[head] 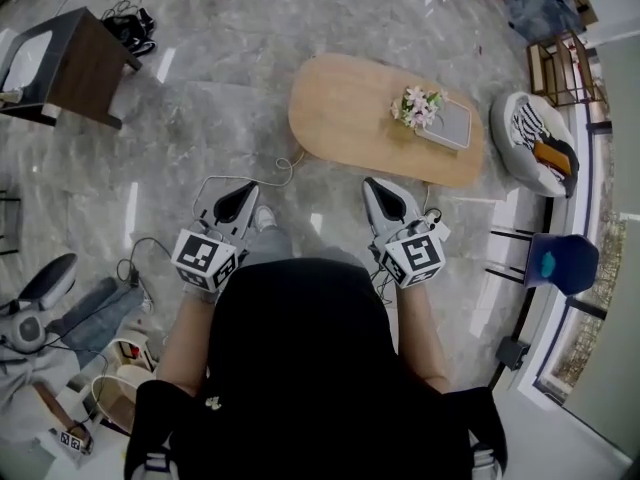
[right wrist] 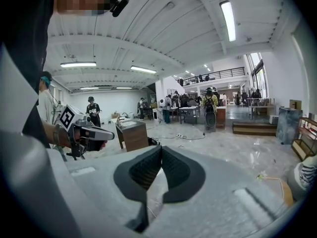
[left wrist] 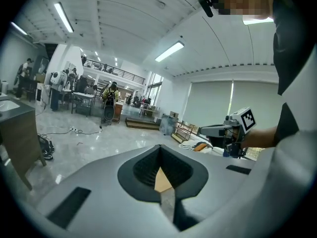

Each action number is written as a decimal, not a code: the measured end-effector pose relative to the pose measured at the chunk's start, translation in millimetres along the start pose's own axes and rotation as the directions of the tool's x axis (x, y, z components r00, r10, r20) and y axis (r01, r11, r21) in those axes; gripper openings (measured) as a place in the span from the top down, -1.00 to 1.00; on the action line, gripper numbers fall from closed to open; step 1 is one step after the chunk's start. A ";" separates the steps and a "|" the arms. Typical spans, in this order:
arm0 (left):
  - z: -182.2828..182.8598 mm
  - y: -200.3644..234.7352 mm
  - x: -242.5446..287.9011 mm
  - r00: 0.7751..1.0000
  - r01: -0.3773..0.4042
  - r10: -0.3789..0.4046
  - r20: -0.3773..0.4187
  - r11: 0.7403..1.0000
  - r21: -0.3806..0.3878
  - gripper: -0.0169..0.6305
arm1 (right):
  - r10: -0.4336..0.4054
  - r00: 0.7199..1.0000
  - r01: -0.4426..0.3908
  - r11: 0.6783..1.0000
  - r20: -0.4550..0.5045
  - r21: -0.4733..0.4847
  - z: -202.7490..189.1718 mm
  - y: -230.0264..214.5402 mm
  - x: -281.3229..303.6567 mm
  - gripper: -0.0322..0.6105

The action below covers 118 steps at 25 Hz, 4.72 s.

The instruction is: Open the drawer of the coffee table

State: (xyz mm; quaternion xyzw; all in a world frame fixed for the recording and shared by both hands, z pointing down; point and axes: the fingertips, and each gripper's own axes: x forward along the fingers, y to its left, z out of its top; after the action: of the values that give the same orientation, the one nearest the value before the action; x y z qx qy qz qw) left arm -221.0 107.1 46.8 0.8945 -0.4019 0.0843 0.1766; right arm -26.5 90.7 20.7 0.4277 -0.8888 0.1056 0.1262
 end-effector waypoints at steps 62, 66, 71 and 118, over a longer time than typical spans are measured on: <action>-488.4 151.9 338.0 0.795 0.308 -0.152 -0.587 0.935 0.174 0.40 | -0.062 0.933 0.153 0.961 -0.354 0.233 -350.6 -164.5 172.8 0.91; -511.0 159.5 361.3 0.803 0.300 -0.149 -0.577 0.938 0.176 0.36 | -0.052 0.932 0.146 0.960 -0.360 0.240 -384.7 -167.5 180.1 0.91; -551.0 166.4 382.1 0.797 0.276 -0.149 -0.586 0.952 0.134 0.30 | -0.048 0.932 0.157 0.947 -0.360 0.279 -416.0 -169.4 182.8 0.91; -624.7 154.2 466.7 0.818 0.413 -0.210 -0.535 0.862 0.293 0.57 | -0.092 0.897 0.266 0.894 -0.432 0.361 -502.9 -168.3 146.3 0.91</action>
State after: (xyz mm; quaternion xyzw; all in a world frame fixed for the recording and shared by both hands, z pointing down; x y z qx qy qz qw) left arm -32.7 -69.6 798.5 0.9153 -0.1634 0.3546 0.0986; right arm 85.2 29.0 555.8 0.4952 -0.7566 0.3637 0.2235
